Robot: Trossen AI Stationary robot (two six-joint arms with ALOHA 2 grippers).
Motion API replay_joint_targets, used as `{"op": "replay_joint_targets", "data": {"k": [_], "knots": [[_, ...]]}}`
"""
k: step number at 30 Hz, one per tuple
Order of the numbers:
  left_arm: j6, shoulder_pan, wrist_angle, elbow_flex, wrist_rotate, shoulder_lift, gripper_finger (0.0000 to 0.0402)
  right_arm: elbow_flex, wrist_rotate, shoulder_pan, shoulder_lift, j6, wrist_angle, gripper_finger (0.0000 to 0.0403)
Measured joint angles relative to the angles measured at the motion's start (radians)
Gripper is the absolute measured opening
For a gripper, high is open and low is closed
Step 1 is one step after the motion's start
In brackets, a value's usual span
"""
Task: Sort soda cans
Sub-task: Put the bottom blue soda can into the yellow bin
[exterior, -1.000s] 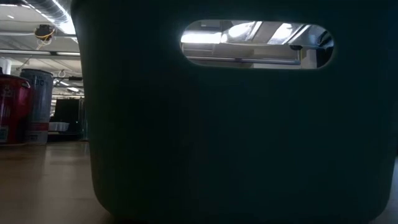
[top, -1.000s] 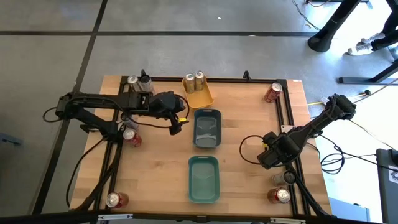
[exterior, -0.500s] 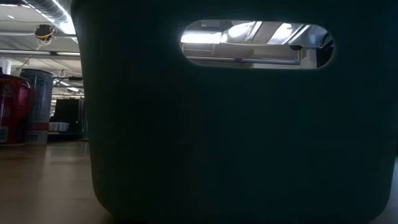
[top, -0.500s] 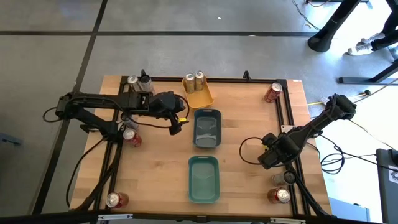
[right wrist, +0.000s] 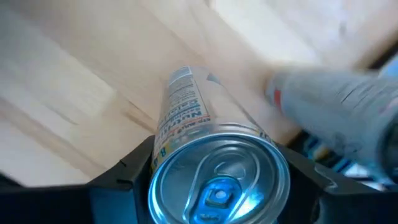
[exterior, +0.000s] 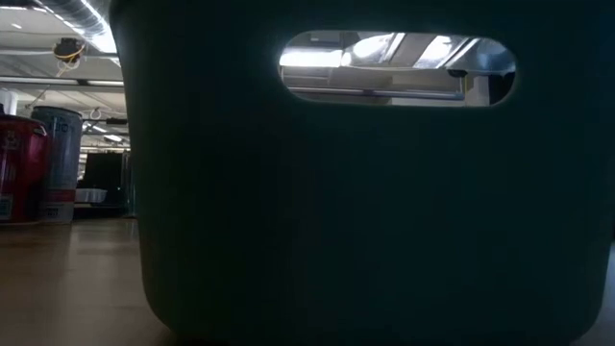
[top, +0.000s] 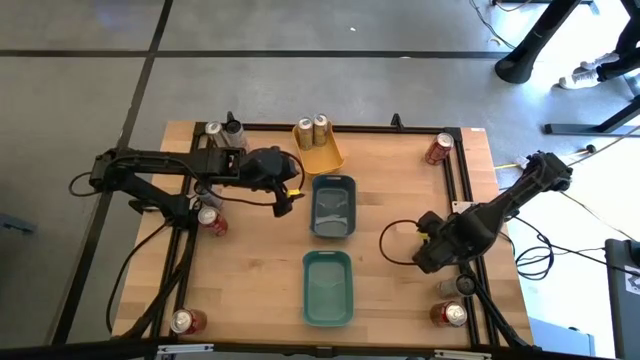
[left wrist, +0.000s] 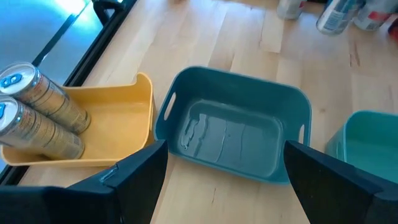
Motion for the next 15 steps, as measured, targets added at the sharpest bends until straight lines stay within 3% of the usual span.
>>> {"op": "replay_joint_targets", "data": {"k": [6, 10, 15], "knots": [[-0.008, -0.032, 0.090, 0.000, 0.001, 0.000, 0.0308, 0.198, 0.267, 0.000, 0.000, -0.119, -0.004, 0.0222], [-0.057, -0.044, 0.121, 0.000, 0.003, 0.003, 0.0308, 0.270, 0.483, 0.000, 0.000, -0.302, 0.110, 0.0221], [-0.069, -0.063, 0.201, 0.000, 0.001, 0.047, 0.0308, 0.278, 0.586, -0.027, 0.012, -0.578, 0.315, 0.0221]]}}
